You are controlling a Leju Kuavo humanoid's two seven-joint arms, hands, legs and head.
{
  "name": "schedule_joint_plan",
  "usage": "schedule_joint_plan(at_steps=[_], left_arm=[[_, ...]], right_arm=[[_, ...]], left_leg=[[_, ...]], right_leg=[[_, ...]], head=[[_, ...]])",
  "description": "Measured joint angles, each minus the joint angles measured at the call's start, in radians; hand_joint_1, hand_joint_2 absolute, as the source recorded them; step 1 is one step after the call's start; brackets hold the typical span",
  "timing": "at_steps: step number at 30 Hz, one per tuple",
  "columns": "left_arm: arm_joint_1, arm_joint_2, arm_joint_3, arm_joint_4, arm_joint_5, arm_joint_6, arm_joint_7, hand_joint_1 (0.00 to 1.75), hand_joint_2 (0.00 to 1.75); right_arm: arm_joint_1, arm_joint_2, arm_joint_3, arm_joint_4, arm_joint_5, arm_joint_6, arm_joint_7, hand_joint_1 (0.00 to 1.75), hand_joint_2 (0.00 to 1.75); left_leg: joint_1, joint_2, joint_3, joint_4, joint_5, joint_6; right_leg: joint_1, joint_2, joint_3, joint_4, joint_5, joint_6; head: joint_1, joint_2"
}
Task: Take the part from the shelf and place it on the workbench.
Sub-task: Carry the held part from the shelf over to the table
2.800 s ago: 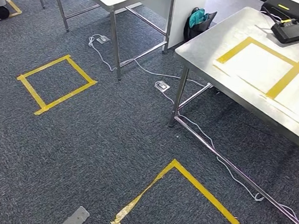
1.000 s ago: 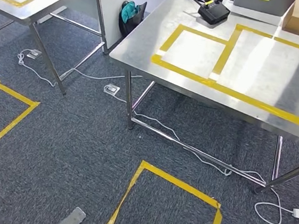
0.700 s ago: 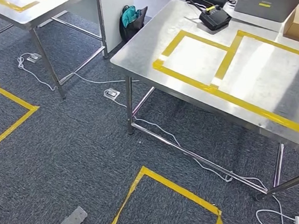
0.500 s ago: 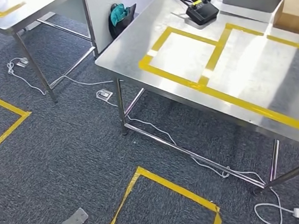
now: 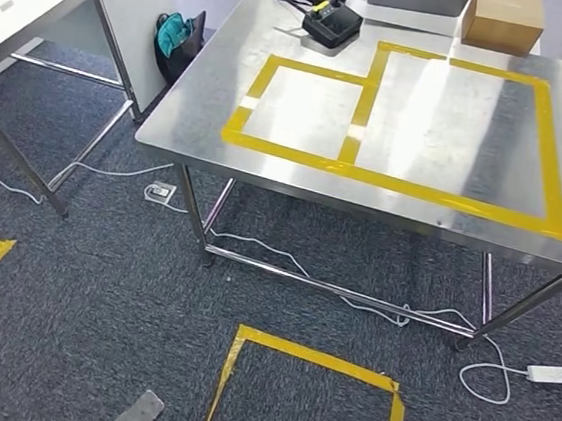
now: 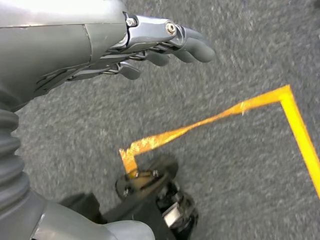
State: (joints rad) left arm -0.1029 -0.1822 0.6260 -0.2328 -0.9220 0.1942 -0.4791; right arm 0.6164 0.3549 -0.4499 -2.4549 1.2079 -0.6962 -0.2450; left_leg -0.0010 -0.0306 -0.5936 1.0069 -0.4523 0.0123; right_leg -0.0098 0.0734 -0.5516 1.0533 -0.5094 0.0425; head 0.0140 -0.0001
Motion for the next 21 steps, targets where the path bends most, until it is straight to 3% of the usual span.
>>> schedule_joint_plan(at_steps=[2,4,6,7,9,10,12,15,17,20,21], left_arm=[[-0.002,0.000,0.001,0.000,0.000,0.000,0.000,0.00,1.75],[-0.001,0.000,0.001,0.000,0.000,0.000,0.000,0.00,1.75],[0.001,0.000,0.002,0.000,0.000,0.000,0.000,0.00,1.75],[0.002,0.000,0.002,0.000,0.000,0.000,0.000,0.00,1.75],[0.003,0.000,0.002,0.000,0.000,0.000,0.000,0.00,1.75],[0.002,0.000,0.003,0.000,0.000,0.000,0.000,0.00,1.75],[0.000,0.001,0.003,0.000,0.000,0.000,0.000,0.00,1.75],[-0.002,0.002,0.004,0.000,0.000,0.000,0.000,0.00,1.75],[-0.005,0.002,0.004,-0.001,0.000,0.000,0.000,0.00,1.75],[-0.003,0.002,0.006,-0.001,-0.001,0.000,0.000,0.00,1.75],[-0.001,0.002,0.007,-0.001,-0.001,0.000,0.000,0.00,1.75]], right_arm=[[-0.002,0.000,0.001,0.000,-0.002,0.000,-0.001,1.69,1.75],[-0.004,0.000,0.001,-0.001,-0.004,0.000,-0.003,1.69,1.75],[-0.003,0.000,0.002,-0.001,-0.005,0.000,-0.005,1.69,1.75],[-0.003,0.000,0.002,-0.001,-0.006,0.000,-0.006,1.69,1.75],[-0.003,0.000,0.002,-0.001,-0.007,0.000,-0.007,1.69,1.75],[-0.004,0.000,0.002,0.000,-0.008,0.000,-0.008,1.69,1.75],[-0.004,0.000,0.002,0.000,-0.008,0.000,-0.009,1.69,1.75],[-0.002,0.000,0.002,0.000,-0.008,0.000,-0.009,1.69,1.75],[-0.002,0.000,0.002,0.000,-0.004,0.000,-0.009,1.69,1.75],[-0.002,0.000,0.002,0.000,0.007,0.000,-0.008,1.69,1.75],[-0.002,0.000,0.002,0.000,0.009,0.000,-0.008,1.69,1.75]], left_leg=[[0.003,0.011,0.020,-0.002,-0.004,0.009],[0.002,0.024,0.033,-0.002,-0.017,0.014],[0.002,0.037,0.048,-0.001,-0.031,0.014],[0.003,0.043,0.059,-0.001,-0.039,0.012],[0.004,0.054,0.085,-0.001,-0.059,0.006],[0.003,0.059,0.096,-0.001,-0.068,0.000],[-0.002,0.069,0.110,-0.004,-0.081,-0.012],[-0.004,0.071,0.114,0.005,-0.080,-0.026],[-0.002,0.054,0.071,0.080,-0.089,-0.036],[0.000,0.041,-0.054,0.256,-0.160,-0.043],[0.000,0.040,-0.083,0.282,-0.169,-0.041]], right_leg=[[0.002,-0.034,-0.029,0.063,-0.032,0.008],[0.002,-0.059,-0.101,0.189,-0.080,0.014],[0.000,-0.065,-0.158,0.257,-0.093,0.020],[-0.001,-0.067,-0.160,0.238,-0.069,0.021],[-0.003,-0.084,-0.119,0.118,0.014,0.023],[-0.002,-0.096,-0.098,0.060,0.040,0.021],[0.001,-0.105,-0.077,0.007,0.056,0.009],[-0.003,-0.083,-0.070,0.003,0.058,-0.014],[-0.007,-0.074,-0.058,-0.002,0.054,-0.023],[-0.007,-0.060,-0.046,-0.005,0.040,-0.033],[-0.006,-0.056,-0.040,-0.005,0.034,-0.033]], head=[[0.006,0.000],[0.011,0.000],[0.012,0.000],[0.012,0.000],[0.012,0.000],[0.013,0.000],[0.012,0.000],[0.009,0.000],[0.006,0.000],[0.002,0.000],[0.002,0.000]])
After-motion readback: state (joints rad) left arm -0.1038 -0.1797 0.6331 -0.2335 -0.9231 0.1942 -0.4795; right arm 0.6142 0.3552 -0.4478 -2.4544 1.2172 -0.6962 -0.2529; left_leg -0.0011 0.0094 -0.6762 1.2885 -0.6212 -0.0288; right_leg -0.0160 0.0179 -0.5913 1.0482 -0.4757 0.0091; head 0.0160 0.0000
